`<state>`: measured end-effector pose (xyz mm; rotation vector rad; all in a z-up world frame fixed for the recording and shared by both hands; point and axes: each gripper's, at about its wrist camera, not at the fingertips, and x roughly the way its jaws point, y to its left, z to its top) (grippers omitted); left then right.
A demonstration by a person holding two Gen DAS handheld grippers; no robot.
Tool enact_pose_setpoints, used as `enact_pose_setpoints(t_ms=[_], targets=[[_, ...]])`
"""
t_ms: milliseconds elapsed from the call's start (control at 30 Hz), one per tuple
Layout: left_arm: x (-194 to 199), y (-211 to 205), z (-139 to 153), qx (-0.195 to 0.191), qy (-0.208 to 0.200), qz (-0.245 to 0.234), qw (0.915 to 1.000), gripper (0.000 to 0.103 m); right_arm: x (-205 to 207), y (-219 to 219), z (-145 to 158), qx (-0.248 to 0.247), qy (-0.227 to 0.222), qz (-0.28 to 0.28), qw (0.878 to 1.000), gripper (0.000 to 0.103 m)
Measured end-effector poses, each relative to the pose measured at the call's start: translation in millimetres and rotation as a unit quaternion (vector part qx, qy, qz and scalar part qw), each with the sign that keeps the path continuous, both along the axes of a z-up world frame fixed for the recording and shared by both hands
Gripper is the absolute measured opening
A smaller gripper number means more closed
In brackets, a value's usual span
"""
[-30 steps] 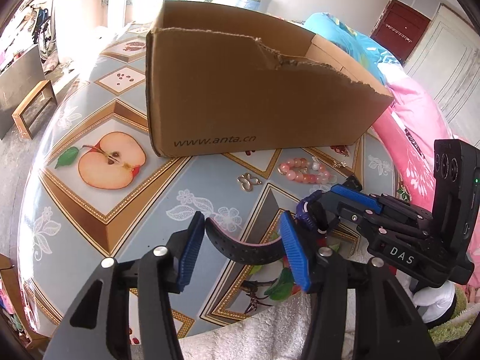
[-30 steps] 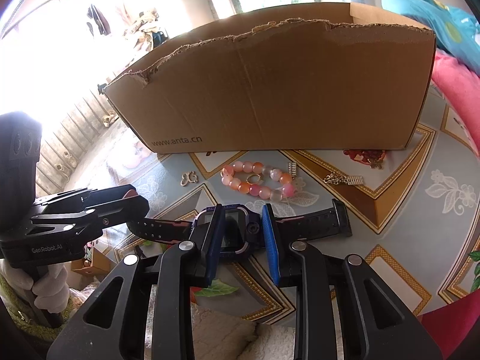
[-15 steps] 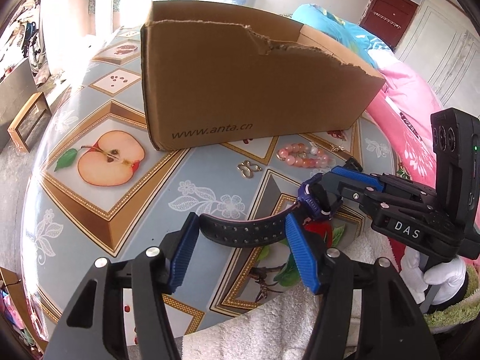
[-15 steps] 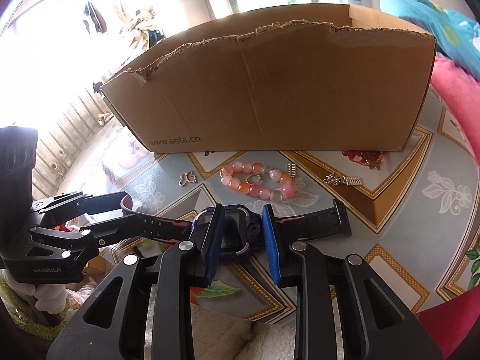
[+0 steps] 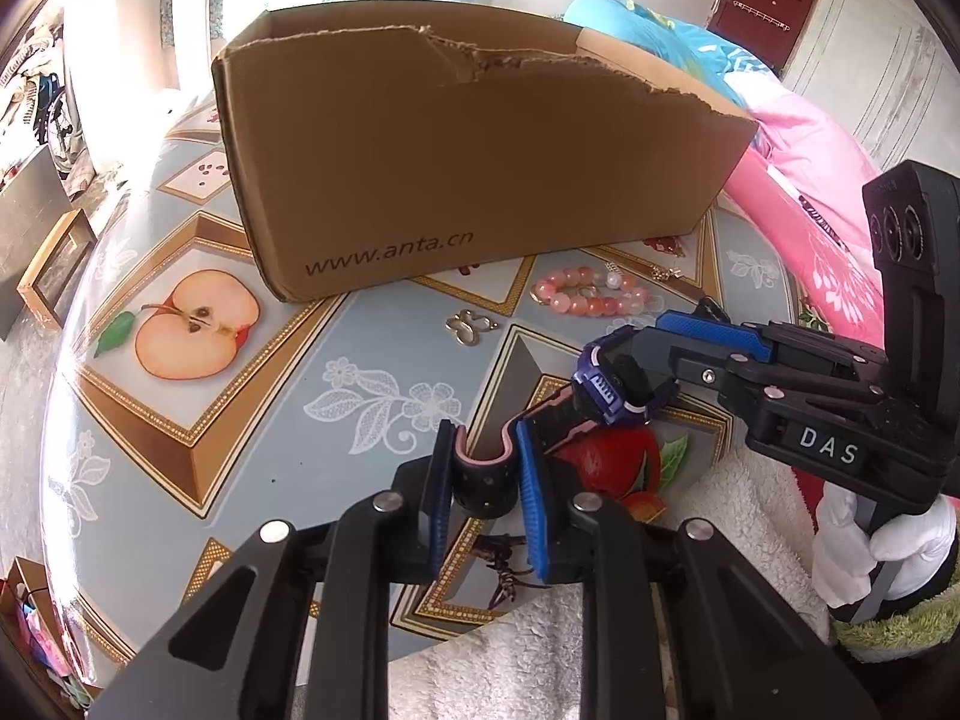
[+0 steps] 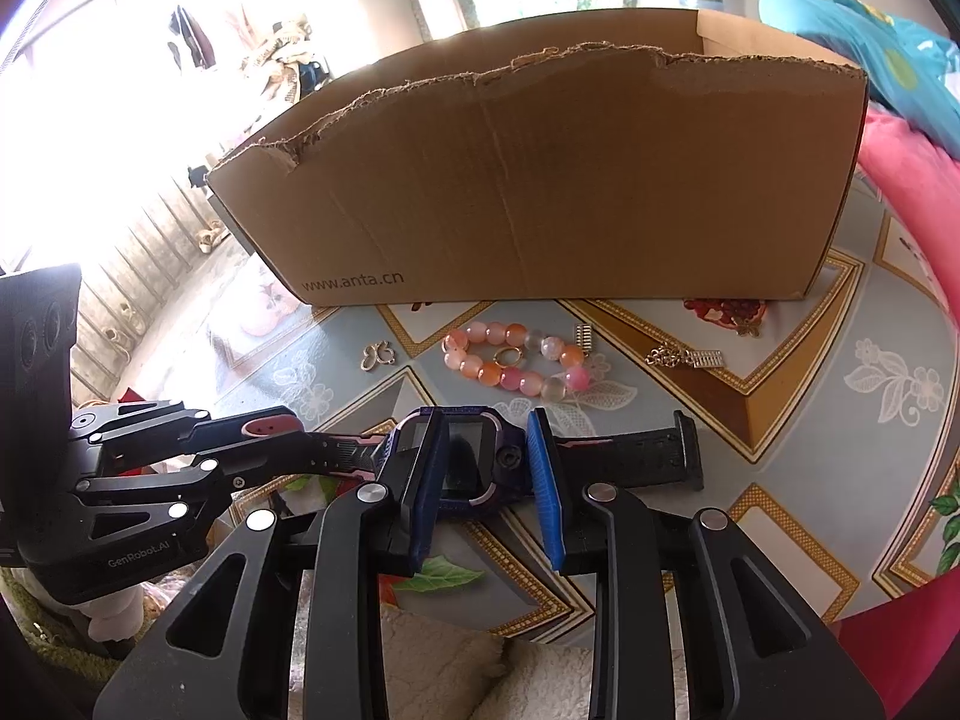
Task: Organize jewelry
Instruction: 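Grasp the purple smartwatch face with the right tool while the left tool grips its strap, then lift the smartwatch with both tools and carry it over the box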
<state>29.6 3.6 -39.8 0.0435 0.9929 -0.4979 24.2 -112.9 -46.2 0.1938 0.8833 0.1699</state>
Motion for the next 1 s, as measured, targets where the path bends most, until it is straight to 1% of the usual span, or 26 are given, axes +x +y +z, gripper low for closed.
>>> enact_pose_setpoints(t_ms=[133, 200, 333, 433, 567, 667, 700, 800, 900, 967, 1000], targets=[[2, 0, 0, 0.001, 0.001, -0.003, 1.0, 0.019, -11, -16, 7, 0.013, -0.006, -0.013, 1.0, 0.033], [3, -1, 0, 0.003, 0.001, -0.006, 1.0, 0.019, -18, -29, 10, 0.011, -0.006, -0.032, 0.999, 0.036], [6, -1, -1, 0.006, 0.002, -0.01, 0.9999, 0.019, -25, -52, 9, 0.014, 0.005, -0.067, 0.998, 0.037], [7, -1, -2, 0.008, 0.003, -0.011, 0.9999, 0.019, -21, -62, 4, 0.007, 0.019, -0.085, 0.996, 0.038], [8, 0, -2, 0.006, 0.006, -0.009, 0.9999, 0.019, -13, -68, 3, 0.013, 0.022, -0.092, 0.995, 0.038], [9, 0, -3, 0.006, 0.007, -0.007, 0.9999, 0.019, -6, -69, -3, 0.011, 0.035, -0.092, 0.995, 0.038], [9, 0, -3, 0.005, 0.007, -0.006, 0.9999, 0.019, -7, -68, -2, 0.01, 0.03, -0.092, 0.995, 0.038], [9, 0, -3, 0.006, 0.006, -0.006, 0.9999, 0.019, -6, -67, -3, 0.014, 0.031, -0.091, 0.995, 0.033], [9, 0, -3, 0.006, 0.006, -0.006, 0.9999, 0.019, -6, -66, -4, 0.021, 0.034, -0.09, 0.995, 0.023], [9, 0, -3, 0.006, 0.006, -0.006, 0.9999, 0.019, -7, -65, -5, 0.019, 0.033, -0.091, 0.995, 0.02], [9, 0, -3, 0.006, 0.006, -0.006, 0.9999, 0.019, -6, -64, -5, 0.021, 0.033, -0.091, 0.995, 0.017]])
